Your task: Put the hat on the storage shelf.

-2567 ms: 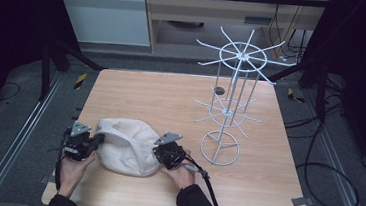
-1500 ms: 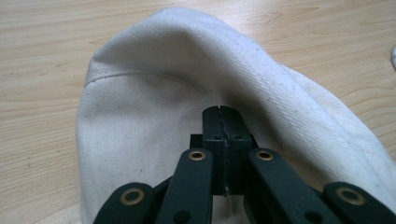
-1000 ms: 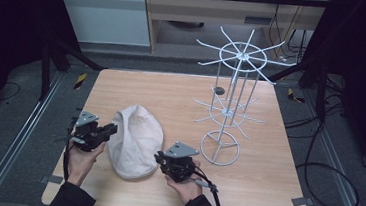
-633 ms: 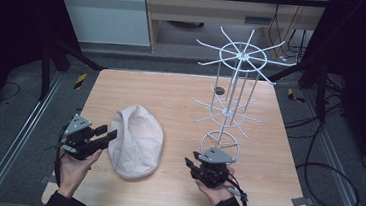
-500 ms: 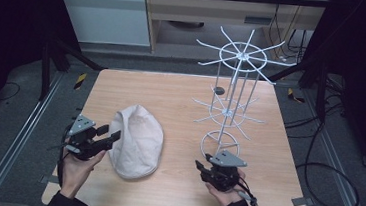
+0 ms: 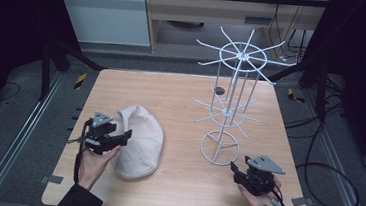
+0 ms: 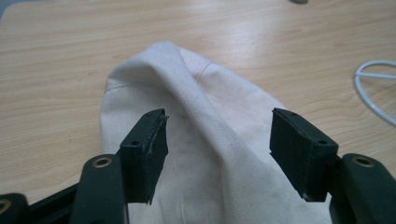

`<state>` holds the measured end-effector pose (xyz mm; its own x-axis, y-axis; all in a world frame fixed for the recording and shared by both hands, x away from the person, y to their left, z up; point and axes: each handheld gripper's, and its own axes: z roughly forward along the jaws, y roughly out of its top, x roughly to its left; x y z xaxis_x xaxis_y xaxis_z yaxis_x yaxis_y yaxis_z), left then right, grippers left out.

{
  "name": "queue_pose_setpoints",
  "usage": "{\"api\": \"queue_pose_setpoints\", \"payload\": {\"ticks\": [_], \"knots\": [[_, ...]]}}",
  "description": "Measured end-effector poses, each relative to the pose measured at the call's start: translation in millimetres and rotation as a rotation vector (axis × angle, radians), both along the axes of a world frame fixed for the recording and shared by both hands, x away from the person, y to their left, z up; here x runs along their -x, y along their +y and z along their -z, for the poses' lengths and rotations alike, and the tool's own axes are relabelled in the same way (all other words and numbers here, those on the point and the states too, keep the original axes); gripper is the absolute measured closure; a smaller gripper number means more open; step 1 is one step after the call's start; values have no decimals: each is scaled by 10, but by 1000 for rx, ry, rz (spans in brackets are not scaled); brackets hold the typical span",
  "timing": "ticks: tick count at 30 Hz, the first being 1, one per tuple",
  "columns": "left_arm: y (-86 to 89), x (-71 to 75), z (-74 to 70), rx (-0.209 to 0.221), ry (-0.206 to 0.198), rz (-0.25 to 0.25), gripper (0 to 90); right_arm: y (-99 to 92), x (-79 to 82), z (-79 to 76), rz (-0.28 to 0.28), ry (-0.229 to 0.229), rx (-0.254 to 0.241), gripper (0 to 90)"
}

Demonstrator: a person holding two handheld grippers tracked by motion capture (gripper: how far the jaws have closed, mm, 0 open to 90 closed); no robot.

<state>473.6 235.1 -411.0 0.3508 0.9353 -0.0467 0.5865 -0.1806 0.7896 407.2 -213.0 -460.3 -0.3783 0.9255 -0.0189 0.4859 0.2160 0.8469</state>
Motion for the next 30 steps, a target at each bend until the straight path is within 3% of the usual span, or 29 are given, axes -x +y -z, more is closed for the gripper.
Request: {"api": "queue_pose_setpoints", "payload": {"ticks": [7,11,16,23,30], "knots": [[-126,-152,179,-62,86,-16,416,-153,-47,50,60,18,7,428],[-135,-202,221,-62,101,-28,441,-189,-63,62,72,24,9,428],[-103,-254,299,-52,140,-34,554,-234,-81,88,82,36,13,428],[-81,-288,333,-33,162,-37,743,-284,-96,113,97,46,17,430],[-45,-269,303,-38,142,-46,868,-298,-104,140,96,57,21,431]]}}
